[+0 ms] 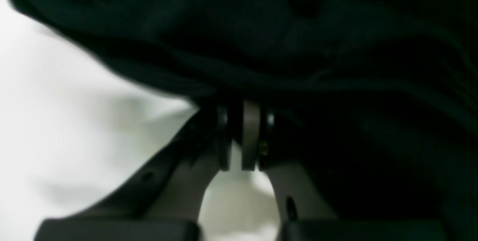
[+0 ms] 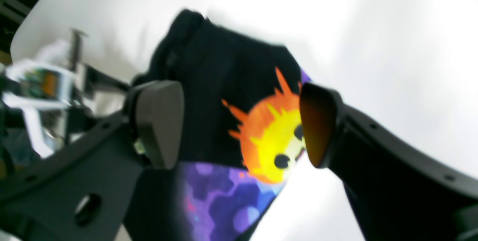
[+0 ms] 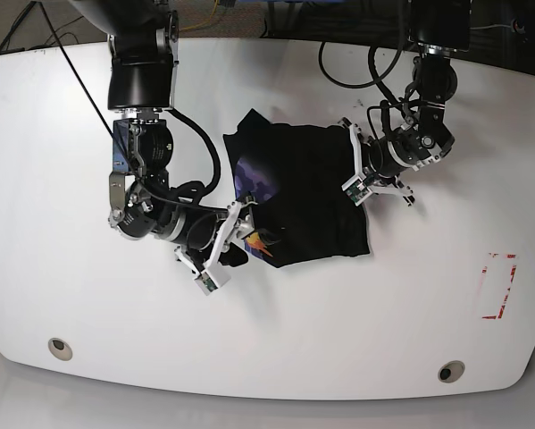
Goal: Layout the t-shirt on the table in an organized manner, then fold the t-shirt properly
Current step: 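Fold the held shirt end with the right gripper over toward the left gripper, then reposition the left gripper and grasp the folded shirt stack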
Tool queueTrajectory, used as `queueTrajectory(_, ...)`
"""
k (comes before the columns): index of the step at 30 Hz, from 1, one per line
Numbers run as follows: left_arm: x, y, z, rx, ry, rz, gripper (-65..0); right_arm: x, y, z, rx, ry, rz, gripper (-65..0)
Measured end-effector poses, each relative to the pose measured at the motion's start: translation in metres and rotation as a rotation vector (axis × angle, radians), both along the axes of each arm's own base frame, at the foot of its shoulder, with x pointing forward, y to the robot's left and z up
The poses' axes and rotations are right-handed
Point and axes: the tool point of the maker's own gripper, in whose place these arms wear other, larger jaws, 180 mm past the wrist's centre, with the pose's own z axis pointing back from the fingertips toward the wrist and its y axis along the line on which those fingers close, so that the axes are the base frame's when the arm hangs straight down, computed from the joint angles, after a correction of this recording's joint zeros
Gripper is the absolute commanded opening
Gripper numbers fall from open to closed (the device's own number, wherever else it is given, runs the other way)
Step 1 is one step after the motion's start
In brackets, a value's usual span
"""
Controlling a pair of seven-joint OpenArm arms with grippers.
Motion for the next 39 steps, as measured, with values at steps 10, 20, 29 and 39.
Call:
queueTrajectory(10, 0.017, 0.023, 0.031, 0.033, -0.099, 0.033, -56.7, 0.0, -0.031, -0.008, -0.032, 0.015, -0.052, -46.7)
queueTrajectory(20, 0.046, 0.059, 0.076, 0.047, -0.223, 0.139, -26.3, -0.002, -0.032, -0.01, -0.038, 0.018, -0.05, -65.0)
queueTrajectory(29, 0.072, 0.07, 0.123, -0.005, -0.349, 0.253, -26.3, 0.008, -0.023, -0.016, -0.099, -0.033, -0.046, -65.0)
queueTrajectory(39, 0.053, -0.011, 0.125, -0.123, -0.346, 0.1, -26.3, 0.024, 0.008, -0.029, -0.149, -0.072, -0.018, -65.0)
